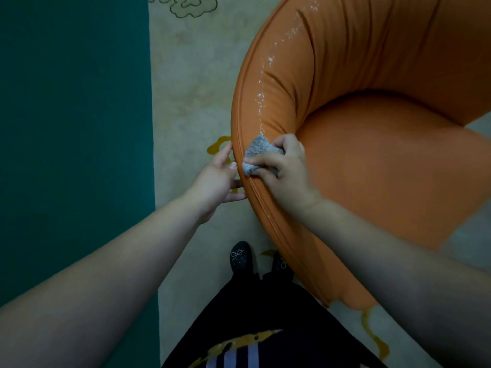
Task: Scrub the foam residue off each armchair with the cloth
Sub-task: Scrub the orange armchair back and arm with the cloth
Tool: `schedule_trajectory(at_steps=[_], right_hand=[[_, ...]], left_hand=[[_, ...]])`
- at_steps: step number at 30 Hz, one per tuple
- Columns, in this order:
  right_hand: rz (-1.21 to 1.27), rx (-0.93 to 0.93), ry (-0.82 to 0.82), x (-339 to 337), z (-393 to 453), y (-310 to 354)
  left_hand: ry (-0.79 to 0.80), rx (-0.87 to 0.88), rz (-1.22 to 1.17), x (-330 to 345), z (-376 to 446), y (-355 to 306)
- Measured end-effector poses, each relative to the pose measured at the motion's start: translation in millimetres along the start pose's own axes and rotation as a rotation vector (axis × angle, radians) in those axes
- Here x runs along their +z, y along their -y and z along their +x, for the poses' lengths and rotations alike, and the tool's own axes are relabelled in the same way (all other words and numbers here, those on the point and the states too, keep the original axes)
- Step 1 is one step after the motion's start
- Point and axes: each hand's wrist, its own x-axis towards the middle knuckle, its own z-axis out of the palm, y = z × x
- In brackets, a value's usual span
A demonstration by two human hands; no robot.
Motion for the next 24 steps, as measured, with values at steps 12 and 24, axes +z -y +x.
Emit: schedule_trajectory(at_steps=[12,24], right_hand=[[0.017,-0.045,0.086,-18,-47,-1],[-0.094,-0.184,0.234,-26,-79,2]], left_hand=[[-0.025,-0.016,0.001,3,-4,-5],[-0.014,-0.017,-0.018,2,-7,-3]])
